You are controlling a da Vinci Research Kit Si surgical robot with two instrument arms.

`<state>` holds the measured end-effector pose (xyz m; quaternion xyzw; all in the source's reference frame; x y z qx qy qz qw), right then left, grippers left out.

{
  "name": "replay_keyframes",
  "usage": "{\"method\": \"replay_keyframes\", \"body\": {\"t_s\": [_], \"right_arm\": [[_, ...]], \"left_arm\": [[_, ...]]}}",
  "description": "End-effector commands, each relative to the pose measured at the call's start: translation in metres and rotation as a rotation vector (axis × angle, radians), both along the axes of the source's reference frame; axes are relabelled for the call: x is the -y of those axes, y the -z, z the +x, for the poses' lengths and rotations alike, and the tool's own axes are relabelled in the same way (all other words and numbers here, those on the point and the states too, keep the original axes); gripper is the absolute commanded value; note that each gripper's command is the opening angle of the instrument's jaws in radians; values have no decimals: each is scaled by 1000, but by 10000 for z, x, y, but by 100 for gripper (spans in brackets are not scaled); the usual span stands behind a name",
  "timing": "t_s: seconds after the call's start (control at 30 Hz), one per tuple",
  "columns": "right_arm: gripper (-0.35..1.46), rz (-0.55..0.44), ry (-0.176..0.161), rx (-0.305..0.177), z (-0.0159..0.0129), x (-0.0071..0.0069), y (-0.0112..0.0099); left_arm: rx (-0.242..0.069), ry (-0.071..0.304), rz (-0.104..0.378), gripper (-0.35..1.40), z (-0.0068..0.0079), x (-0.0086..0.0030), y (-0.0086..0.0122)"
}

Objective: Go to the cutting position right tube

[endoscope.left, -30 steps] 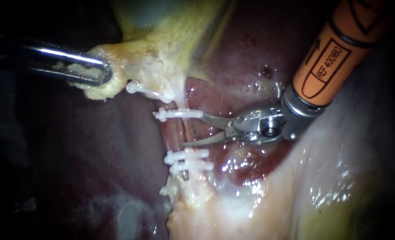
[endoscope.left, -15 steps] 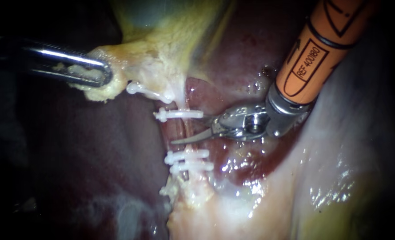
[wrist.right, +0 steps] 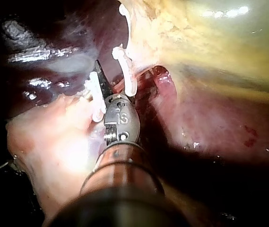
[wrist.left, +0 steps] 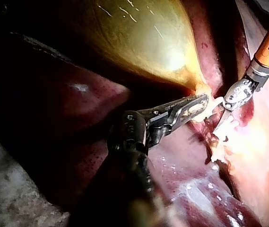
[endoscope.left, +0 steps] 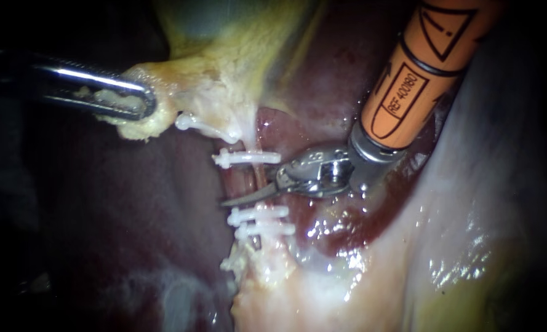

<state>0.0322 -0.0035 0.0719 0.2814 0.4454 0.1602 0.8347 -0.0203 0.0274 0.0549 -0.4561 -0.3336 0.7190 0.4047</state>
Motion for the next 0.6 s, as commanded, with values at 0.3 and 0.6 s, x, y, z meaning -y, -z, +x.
{"method": "replay_keyframes", "body": {"t_s": [0.3,0.6], "right_arm": [[139,3,-14,-22,0,0,0],[141,17,-5,-78,3,8,11]], "left_arm": [[0,0,0,-35,-1,0,-1],[0,0,0,-35,1,-2,-4]]}}
